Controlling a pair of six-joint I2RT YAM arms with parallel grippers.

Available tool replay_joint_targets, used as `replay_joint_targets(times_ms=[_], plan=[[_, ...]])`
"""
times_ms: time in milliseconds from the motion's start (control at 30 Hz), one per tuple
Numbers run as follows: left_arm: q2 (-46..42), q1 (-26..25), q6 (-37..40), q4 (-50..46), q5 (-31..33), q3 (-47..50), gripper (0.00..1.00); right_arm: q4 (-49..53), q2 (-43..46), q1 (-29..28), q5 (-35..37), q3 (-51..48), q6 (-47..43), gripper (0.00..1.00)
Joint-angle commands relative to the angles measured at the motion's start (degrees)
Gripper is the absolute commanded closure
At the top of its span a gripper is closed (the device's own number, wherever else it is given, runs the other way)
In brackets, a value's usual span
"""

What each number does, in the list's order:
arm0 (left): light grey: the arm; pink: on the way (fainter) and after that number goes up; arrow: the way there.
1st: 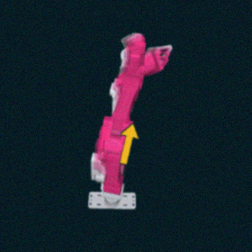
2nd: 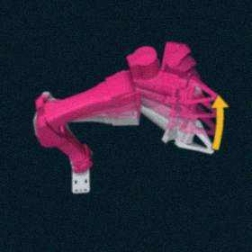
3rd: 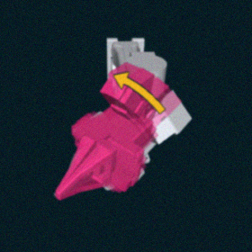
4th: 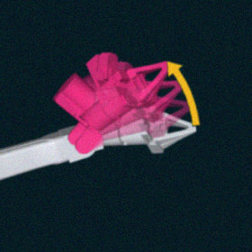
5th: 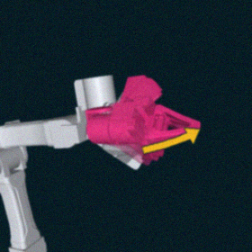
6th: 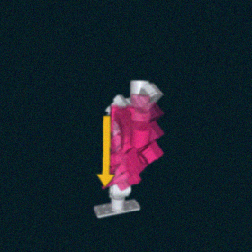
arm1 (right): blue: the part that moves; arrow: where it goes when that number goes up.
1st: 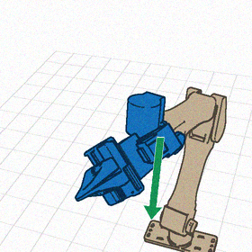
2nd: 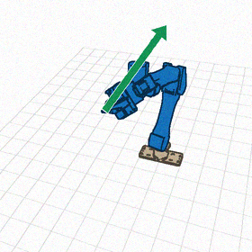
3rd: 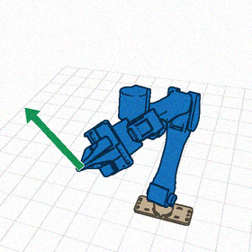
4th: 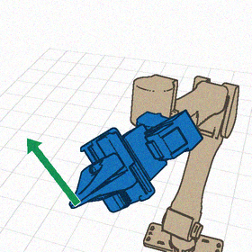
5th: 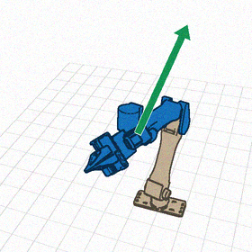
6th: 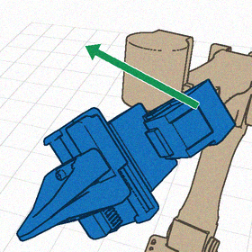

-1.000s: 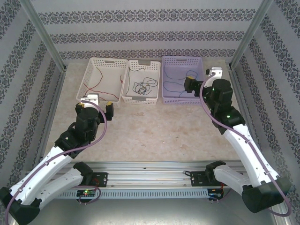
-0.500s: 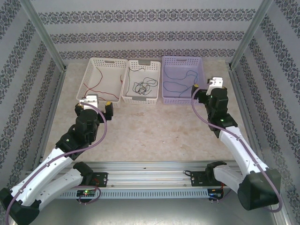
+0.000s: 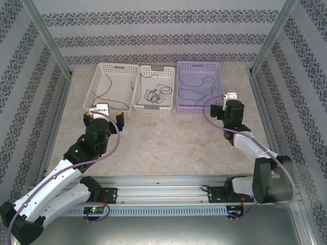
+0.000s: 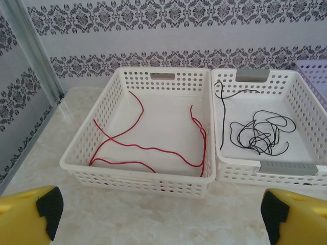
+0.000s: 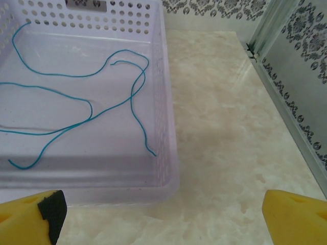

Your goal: Untangle the cables

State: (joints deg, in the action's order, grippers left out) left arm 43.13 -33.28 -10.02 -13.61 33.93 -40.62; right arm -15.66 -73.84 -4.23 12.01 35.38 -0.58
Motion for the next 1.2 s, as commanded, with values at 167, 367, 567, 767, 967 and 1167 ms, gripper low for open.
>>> replay_joint_targets(times_ms=[167, 367, 567, 767, 967, 1167], plan=[[0.4, 0.0, 1.8, 2.5, 0.8, 0.9, 0.00, -7.4, -6.2, 0.7, -5.0, -1.4, -0.4, 0.02], [0.7, 0.0, 2.2, 3.2, 0.8, 1.3, 0.00, -18.0, -9.8, 1.4, -8.3, -5.2, 0.1, 0.02], [1.5, -0.1, 2.6, 3.4, 0.9, 1.3, 0.00, -23.7, -10.5, 3.8, -11.2, -8.1, 2.4, 0.02], [1.1, -0.1, 2.1, 3.4, 1.0, 1.7, 0.00, -37.2, -13.2, 3.6, -11.7, -13.6, 1.8, 0.02], [0.5, -0.5, -1.2, 3.8, 2.6, 3.3, 0.00, -36.3, -12.8, 3.8, -9.6, -13.6, 3.0, 0.02], [-0.6, -0.6, -9.1, -5.1, 3.1, 0.5, 0.00, -37.3, -12.6, 1.4, -6.0, -14.3, 1.1, 0.02]])
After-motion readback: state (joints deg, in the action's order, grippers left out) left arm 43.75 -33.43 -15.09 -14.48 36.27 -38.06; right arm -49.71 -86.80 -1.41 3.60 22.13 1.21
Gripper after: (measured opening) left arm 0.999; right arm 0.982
